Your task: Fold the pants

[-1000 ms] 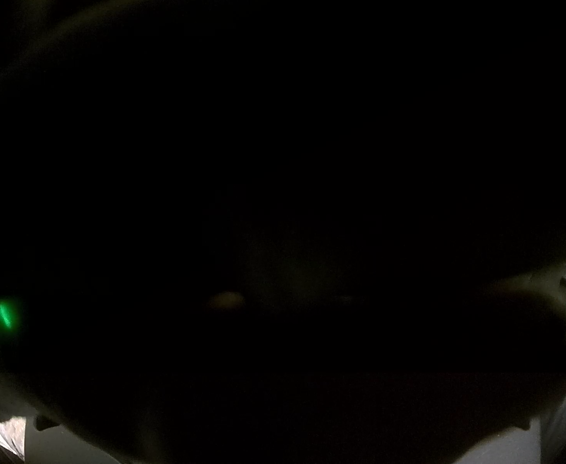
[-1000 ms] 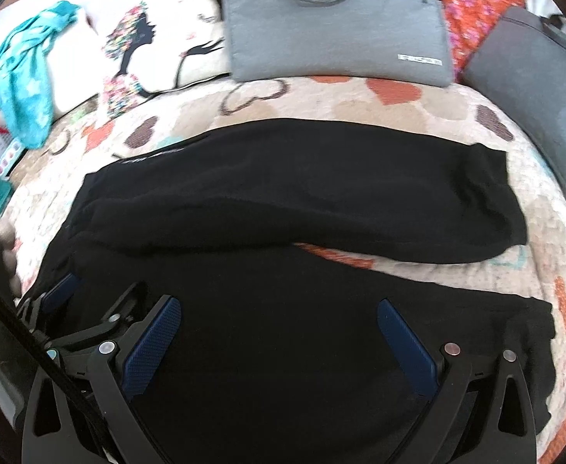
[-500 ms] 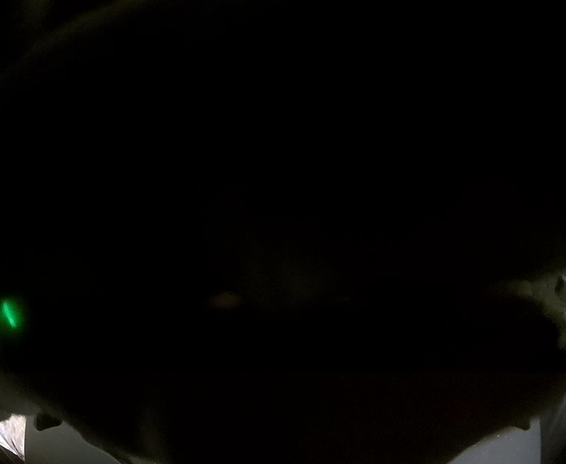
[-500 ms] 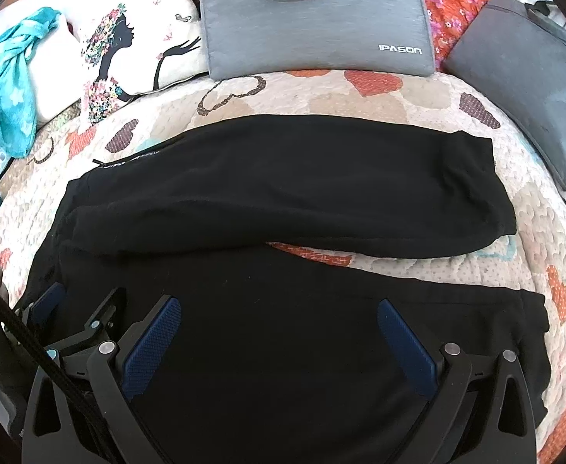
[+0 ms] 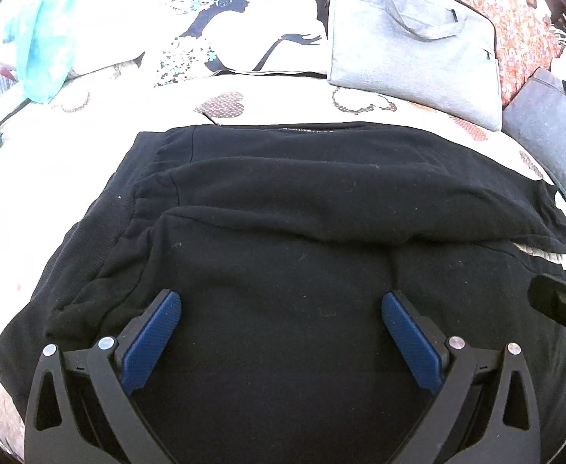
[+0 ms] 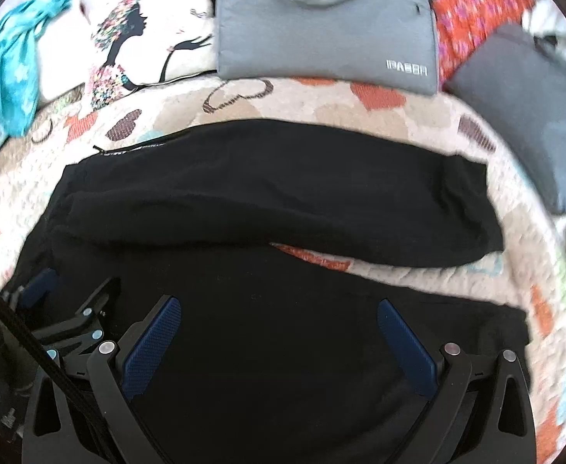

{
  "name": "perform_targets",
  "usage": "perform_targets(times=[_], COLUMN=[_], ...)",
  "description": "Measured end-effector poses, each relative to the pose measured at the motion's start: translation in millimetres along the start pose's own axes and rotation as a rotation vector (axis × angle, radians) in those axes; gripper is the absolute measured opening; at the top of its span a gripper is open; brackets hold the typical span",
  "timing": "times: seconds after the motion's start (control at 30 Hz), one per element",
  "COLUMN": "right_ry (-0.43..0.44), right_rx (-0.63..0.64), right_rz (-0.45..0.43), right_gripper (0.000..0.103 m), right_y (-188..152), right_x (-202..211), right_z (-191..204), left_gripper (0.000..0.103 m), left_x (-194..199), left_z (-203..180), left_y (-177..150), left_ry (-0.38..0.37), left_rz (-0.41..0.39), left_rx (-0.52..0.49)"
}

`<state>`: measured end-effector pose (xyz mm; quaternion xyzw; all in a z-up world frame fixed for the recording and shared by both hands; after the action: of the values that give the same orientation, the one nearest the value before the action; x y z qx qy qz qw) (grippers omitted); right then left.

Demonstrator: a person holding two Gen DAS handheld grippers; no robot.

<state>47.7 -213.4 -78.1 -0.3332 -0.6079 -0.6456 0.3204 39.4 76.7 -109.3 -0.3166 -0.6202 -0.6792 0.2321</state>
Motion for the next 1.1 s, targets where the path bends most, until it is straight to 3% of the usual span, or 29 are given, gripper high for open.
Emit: perform_targets(times=[0.23, 0.6, 1.1], right_ry=[-0.075, -0.12, -0.107], right_rx=[0.138, 0.154, 0.18], right_rz=[-0.078, -0.135, -0.092], right_gripper=[0.103, 0.103, 0.103], right_y=[9, 18, 11], right_x=[26, 48, 35], right_z=[13, 5, 7], left_gripper=[0.103, 0.103, 0.103], left_x=[-1, -1, -1], left_z=[-10, -18, -23], left_y=[1, 2, 2], left_ry=[0.014, 0.024, 0.031], left_rz=[0.001, 0.001, 0.002], left_rx=[0.014, 0.025, 0.033])
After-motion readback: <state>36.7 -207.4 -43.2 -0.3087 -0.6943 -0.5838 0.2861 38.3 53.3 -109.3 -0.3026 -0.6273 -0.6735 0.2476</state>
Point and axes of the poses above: each gripper's, at about its wrist camera, not at the fingertips, and x roughly against the way its jaws point, z to its left, y to its top, the point moved 9 cm from there along -x, roughly the way its jaws point, and after that the axes turned 5 degrees about -x, right-handed, at the moved point
